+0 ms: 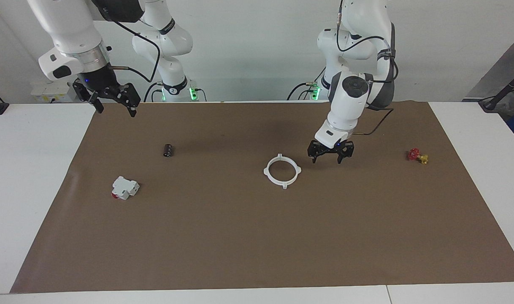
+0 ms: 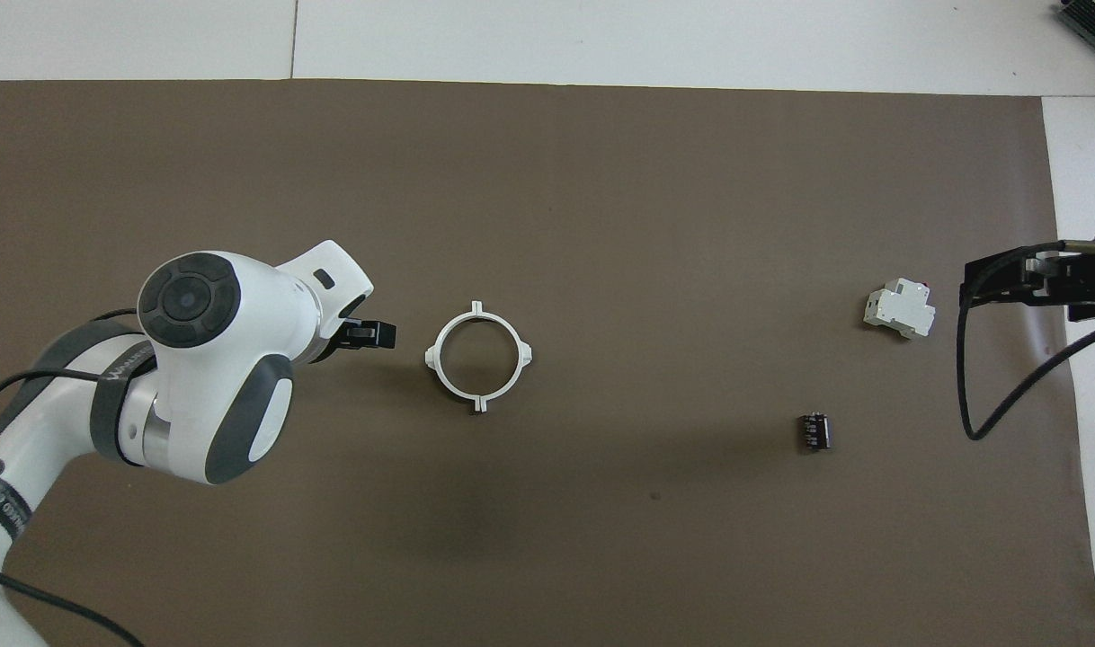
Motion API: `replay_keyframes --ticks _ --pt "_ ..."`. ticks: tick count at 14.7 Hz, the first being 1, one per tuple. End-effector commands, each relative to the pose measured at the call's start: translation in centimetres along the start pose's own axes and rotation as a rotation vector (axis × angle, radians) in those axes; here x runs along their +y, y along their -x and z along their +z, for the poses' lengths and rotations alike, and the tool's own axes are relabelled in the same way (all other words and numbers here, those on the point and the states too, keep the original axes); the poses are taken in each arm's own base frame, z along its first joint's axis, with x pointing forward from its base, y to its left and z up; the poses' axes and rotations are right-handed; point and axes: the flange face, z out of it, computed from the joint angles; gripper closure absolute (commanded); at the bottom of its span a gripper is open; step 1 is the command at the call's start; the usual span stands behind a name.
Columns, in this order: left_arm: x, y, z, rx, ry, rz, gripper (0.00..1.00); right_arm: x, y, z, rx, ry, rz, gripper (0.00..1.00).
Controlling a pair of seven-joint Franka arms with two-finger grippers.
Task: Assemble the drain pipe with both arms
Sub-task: 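Open the left gripper and withdraw it from the joined ring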
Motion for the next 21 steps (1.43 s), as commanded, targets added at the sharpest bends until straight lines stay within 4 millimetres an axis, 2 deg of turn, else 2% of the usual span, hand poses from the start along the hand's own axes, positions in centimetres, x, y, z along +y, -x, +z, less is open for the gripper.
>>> replay_keyframes --ticks 1,5,9,16,18,21 --pt "-2.9 0.8 -2.0 -0.026 -0.013 0.07 0.0 0.0 0.7 -0.1 -0.009 -0.027 -0.007 0.0" --pt "-7.1 0.4 -4.5 -0.033 -0.014 0.096 0.0 0.1 0.7 -0.1 -0.007 -0.026 -0.007 0.0" --pt "-11.6 -1.3 -9.4 -0.055 -0.014 0.068 0.0 0.1 0.7 -0.1 -0.007 -0.026 -0.007 0.0" --pt "-16.5 -2.7 -17.7 -0.047 0.026 0.102 0.0 0.0 0.7 -0.1 -0.009 -0.027 -0.007 0.0" --pt "-17.1 -2.8 -19.5 -0.047 0.03 0.118 0.0 0.1 0.7 -0.1 -0.007 -0.026 -0.007 0.0" --pt "-16.8 -2.8 -22.0 -0.064 0.031 0.126 0.0 0.1 0.7 -0.1 -0.007 -0.026 -0.007 0.0"
